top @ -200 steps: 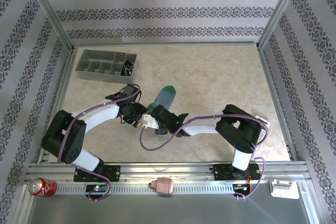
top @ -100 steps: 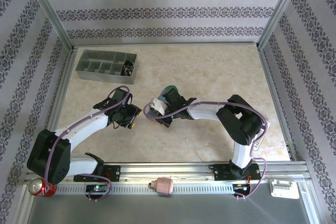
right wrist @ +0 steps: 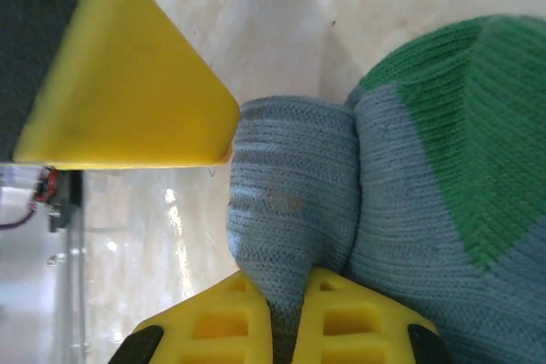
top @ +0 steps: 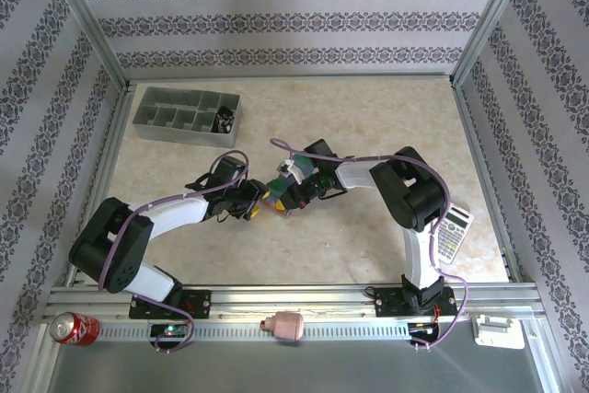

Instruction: Roll the socks

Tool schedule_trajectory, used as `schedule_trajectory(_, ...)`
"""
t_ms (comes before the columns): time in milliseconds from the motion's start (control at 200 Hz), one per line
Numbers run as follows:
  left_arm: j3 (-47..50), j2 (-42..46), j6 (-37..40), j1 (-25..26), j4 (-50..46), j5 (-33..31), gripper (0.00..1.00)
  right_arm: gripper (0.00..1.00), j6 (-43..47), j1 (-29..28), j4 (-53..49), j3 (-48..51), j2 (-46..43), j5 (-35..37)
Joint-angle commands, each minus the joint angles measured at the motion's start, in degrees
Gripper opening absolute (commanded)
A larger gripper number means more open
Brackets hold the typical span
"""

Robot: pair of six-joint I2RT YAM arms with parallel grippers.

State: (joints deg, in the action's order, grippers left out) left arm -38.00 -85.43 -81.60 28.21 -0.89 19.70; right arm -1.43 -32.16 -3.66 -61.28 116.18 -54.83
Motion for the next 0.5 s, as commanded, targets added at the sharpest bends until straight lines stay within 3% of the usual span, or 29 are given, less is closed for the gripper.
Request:
schedule_trajectory(0,0.16,-1.83,1.36,1.14,6.02,0.47,0.52,0.0,-4.02,1.18,-10.0,1.52,5.12,1.54)
schedule_trajectory(335,-0.31,-8.6,1.2,3.94,10.18,-0.5,0.46,0.0,-7.66,2.66,-10.97,-1.25,8.95,-2.33)
schedule_trajectory(400,-1.08,-9.77,1.13,3.98,7.87,-1.11,0.34,0.0,-6.49,2.38,-12.5,-2.19,9.41,-1.83)
schedule_trajectory(495,-2.15,-10.44,0.94,3.96,2.65,-2.09,0.09,0.0,-4.71,1.8,-14.42,-3.41,9.45,-0.97)
